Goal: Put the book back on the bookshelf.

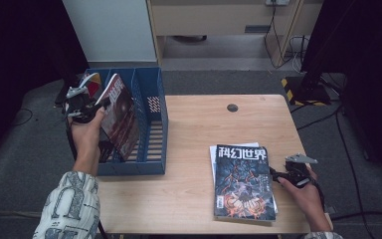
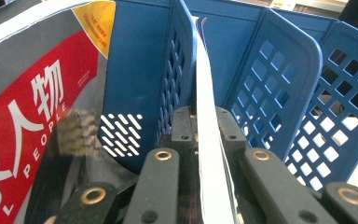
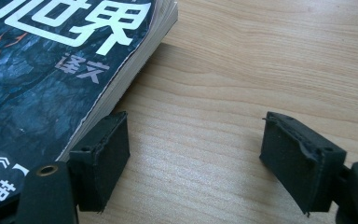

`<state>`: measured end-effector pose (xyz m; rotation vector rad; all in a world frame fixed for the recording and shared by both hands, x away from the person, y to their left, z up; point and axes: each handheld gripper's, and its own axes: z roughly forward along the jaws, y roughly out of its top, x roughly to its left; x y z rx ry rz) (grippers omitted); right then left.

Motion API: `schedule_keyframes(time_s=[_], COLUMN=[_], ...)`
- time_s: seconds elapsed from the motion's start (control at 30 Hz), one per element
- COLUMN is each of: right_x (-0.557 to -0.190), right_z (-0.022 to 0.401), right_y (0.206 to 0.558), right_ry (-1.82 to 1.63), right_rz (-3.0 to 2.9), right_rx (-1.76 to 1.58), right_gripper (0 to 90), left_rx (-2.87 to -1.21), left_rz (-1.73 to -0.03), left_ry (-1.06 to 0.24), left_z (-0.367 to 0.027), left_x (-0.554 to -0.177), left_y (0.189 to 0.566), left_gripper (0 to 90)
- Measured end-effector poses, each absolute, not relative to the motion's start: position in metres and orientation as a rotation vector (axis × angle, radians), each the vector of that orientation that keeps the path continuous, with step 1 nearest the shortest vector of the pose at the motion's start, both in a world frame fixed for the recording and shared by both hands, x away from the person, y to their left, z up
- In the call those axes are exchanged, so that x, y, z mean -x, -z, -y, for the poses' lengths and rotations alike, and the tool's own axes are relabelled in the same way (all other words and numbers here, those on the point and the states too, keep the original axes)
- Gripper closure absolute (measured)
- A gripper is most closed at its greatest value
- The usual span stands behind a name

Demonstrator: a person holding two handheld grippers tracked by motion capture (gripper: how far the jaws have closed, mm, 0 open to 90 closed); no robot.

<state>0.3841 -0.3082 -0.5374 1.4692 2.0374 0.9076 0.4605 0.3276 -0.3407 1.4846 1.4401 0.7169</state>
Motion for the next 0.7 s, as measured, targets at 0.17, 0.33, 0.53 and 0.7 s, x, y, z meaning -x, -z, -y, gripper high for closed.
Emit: schedule_keyframes(time_s=[0.17, 0.33, 0.53, 0.7], right_x=[-0.3841, -0.3841, -0.3841, -0.3841], right_z=[0.3082, 0.3082, 0.3082, 0.3082], right_y=[0.5374, 0.5374, 0.5374, 0.5374], right_ry=[-0.908, -0.908, -0.907, -0.906], right_rz=[-2.038, -2.038, -2.037, -2.036], right_rx=[-1.469, -1.469, -1.471, -1.472], right_gripper=[23.6, 23.5, 23.3, 23.2], left_rx=[-1.496, -1.517, -1.527, -1.551], left_rz=[-1.434, -1.42, -1.398, -1.372], left_ry=[-0.723, -0.732, -0.748, -0.758], left_z=[-0.3279, -0.3271, -0.3283, -0.3286], left_x=[-0.4602, -0.4593, -0.4579, -0.4565], left_y=[0.3412, 0.3426, 0.344, 0.3455], left_gripper=[75.9, 69.4, 59.7, 52.2])
